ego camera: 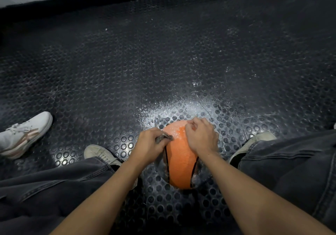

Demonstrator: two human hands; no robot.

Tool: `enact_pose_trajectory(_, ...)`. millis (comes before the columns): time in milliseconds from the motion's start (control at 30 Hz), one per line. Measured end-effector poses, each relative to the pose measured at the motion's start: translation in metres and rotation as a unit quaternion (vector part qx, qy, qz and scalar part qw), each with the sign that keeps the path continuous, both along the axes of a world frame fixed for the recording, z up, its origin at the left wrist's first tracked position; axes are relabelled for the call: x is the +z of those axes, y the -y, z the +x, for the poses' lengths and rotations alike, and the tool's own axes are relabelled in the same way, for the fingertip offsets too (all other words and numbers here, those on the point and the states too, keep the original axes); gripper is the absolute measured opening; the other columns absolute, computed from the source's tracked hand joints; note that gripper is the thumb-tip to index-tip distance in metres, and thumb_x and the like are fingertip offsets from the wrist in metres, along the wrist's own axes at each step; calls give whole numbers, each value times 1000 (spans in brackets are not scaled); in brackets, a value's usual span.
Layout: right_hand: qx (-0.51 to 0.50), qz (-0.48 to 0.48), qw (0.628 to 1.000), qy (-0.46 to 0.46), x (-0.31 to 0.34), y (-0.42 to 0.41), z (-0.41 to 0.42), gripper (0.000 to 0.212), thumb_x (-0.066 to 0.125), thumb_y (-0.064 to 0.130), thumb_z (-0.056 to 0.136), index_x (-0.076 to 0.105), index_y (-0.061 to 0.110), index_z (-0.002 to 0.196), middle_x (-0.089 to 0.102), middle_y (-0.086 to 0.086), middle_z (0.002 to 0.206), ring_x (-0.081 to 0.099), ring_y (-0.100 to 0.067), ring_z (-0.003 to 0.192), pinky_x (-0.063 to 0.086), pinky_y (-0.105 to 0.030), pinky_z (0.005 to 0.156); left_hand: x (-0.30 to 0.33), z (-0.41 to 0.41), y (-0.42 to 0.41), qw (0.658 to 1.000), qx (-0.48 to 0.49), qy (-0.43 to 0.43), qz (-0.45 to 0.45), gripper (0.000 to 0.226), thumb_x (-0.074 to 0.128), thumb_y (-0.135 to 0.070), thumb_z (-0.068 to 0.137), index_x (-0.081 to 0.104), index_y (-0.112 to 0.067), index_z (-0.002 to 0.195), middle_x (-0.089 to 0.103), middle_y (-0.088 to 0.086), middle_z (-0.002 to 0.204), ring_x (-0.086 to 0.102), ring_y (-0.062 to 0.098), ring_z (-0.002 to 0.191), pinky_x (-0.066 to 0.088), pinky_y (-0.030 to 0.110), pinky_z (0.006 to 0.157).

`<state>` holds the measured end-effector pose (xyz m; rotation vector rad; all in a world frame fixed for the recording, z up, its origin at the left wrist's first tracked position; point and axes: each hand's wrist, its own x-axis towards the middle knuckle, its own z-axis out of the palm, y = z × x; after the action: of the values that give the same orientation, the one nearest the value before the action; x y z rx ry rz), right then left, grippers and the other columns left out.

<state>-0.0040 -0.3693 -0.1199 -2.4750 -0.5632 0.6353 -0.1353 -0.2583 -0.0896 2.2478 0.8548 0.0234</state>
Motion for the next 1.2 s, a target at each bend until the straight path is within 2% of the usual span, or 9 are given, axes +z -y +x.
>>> enact_pose_trajectory(100,2,-18,1000,19,2,-2,-7,19,39,39,101,54,28,97,51,8,105,46,-15,103,34,-42,100,0,10,1,996,70,-31,41,16,63,-21,91,74,-10,87,60,-7,79,50,0,65,39,4,59)
enact_pose_trajectory(233,-16,-20,1000,19,2,2,-3,17,39,38,100,50,28,92,51,5,105,47,-17,102,37,-44,98,6,6,12,999,-36,1,16,13,67,-26,88,76,-20,95,63,-9,91,56,2,79,38,8,63)
enact_pose_trajectory(367,16,-35,999,26,3,-6,2,16,45,39,97,50,26,90,48,3,103,46,-16,100,35,-40,97,4,18,1,996,83,-28,34,19,63,-24,92,74,-8,90,59,-6,77,48,1,62,38,3,55)
enact_pose_trajectory(533,-2,17,1000,-2,-3,4,9,10,49,33,99,48,26,92,52,4,104,49,-12,86,43,-37,94,10,8,10,999,-50,-5,14,15,66,-27,89,76,-17,95,64,-7,89,57,4,77,41,7,64)
enact_pose_trajectory(600,8,23,999,-33,-2,5,8,5,47,31,100,49,29,97,56,5,106,49,-10,78,49,-36,91,6,13,4,1000,9,-14,13,15,65,-26,90,75,-16,94,61,-8,83,54,3,69,41,5,61)
enact_pose_trajectory(833,-9,7,1000,-27,-3,4,6,17,42,35,102,56,29,107,54,7,105,51,-15,95,43,-43,102,7,14,7,997,-70,-19,41,17,63,-26,90,75,-16,96,63,-6,95,56,6,81,43,14,70)
enact_pose_trajectory(967,-9,4,1000,-25,-3,-3,1,15,41,35,101,55,28,101,56,5,107,50,-17,100,37,-41,102,5,19,0,996,1,-33,79,16,60,-23,94,72,-13,95,58,-8,91,50,1,74,41,15,62)
enact_pose_trajectory(1100,-6,2,1000,-28,-8,0,4,13,41,36,101,51,29,98,56,5,107,51,-17,98,42,-45,101,11,19,9,990,-127,-1,62,18,60,-21,93,72,-17,105,61,-6,99,55,6,84,39,11,70)
enact_pose_trajectory(1200,-2,14,999,-34,-7,-1,4,12,44,34,100,50,28,92,53,7,99,52,-17,96,44,-45,100,3,24,-4,994,-48,-27,89,17,58,-20,94,73,-17,103,59,-9,96,50,0,77,38,10,63)
